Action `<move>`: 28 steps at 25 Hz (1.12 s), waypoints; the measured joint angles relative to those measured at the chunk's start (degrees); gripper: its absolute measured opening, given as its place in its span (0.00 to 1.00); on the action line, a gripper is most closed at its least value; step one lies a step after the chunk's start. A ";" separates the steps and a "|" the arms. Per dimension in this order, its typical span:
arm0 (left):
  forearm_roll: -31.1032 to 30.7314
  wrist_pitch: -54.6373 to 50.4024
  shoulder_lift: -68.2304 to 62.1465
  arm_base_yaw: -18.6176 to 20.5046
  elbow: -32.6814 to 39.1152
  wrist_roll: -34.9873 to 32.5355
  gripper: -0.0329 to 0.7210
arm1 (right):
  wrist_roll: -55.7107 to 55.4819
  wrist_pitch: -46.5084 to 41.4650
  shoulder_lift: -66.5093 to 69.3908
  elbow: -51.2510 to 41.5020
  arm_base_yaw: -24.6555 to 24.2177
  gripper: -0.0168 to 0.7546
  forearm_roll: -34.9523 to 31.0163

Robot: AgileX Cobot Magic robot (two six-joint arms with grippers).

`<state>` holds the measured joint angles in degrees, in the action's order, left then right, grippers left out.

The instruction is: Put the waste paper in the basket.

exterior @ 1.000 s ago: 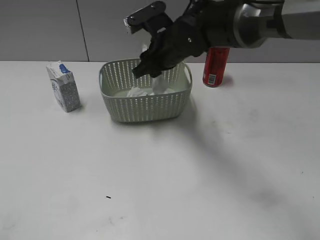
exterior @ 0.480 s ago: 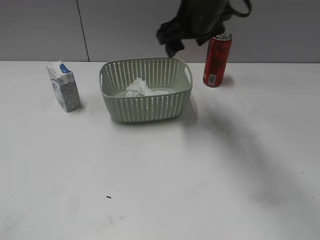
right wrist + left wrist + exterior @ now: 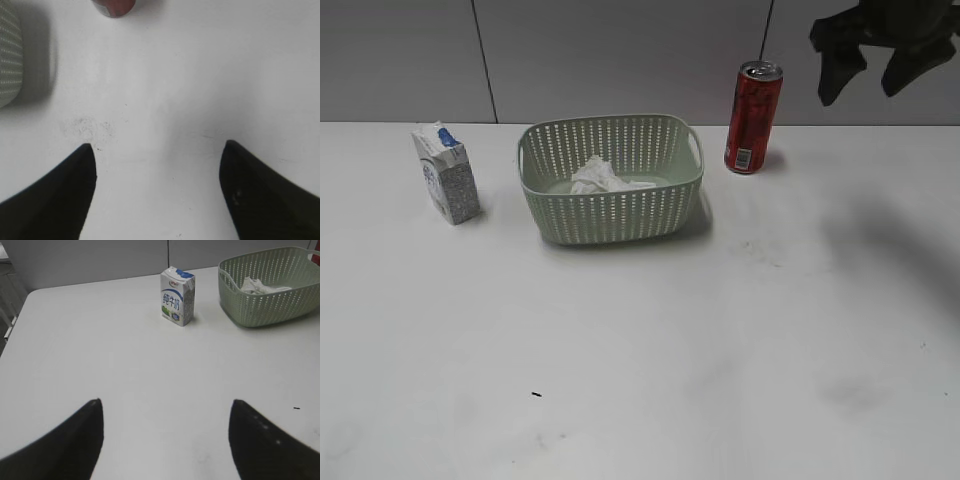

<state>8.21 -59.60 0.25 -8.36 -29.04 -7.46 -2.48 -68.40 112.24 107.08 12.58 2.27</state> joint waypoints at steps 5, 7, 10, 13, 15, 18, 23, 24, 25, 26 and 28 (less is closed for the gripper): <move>-0.18 0.00 0.00 0.00 0.00 0.00 0.80 | 0.37 0.00 -12.75 -11.16 -0.35 0.76 -0.43; -0.24 0.00 0.00 0.00 0.00 0.05 0.80 | 0.56 0.05 -19.47 -18.51 -0.35 0.76 -1.16; -0.30 0.00 0.00 0.00 0.00 0.05 0.80 | 1.06 2.10 -30.91 -32.28 -0.35 0.76 -1.47; -0.30 0.00 0.00 0.00 0.00 0.05 0.80 | 1.17 7.19 -42.87 -46.67 -0.35 0.76 -1.52; -0.30 0.00 0.00 0.00 0.00 0.05 0.80 | 1.17 10.58 -51.07 -55.64 -0.35 0.76 -1.57; -0.30 0.00 0.00 0.00 0.00 0.05 0.79 | 1.23 13.81 -62.58 -66.22 -0.35 0.76 -1.62; -0.35 0.00 0.00 0.00 0.00 0.05 0.79 | 1.23 14.93 -81.04 -79.41 -0.35 0.76 -1.75; -0.35 0.00 0.00 0.00 0.00 0.05 0.79 | 1.23 14.73 -84.14 -80.80 -0.35 0.76 -1.75; -0.35 0.00 0.00 0.00 0.00 0.05 0.79 | 1.23 14.47 -87.60 -81.93 -0.35 0.76 -1.82; -0.35 0.00 0.00 0.00 0.00 0.05 0.79 | 1.23 14.37 -90.85 -82.45 -0.35 0.76 -1.91; -0.35 0.00 0.00 0.00 0.00 0.05 0.79 | 1.23 14.37 -96.53 -82.70 -0.35 0.76 -2.27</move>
<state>7.87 -59.60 0.25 -8.36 -29.04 -7.41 -1.26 -54.03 15.71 24.38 12.23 0.00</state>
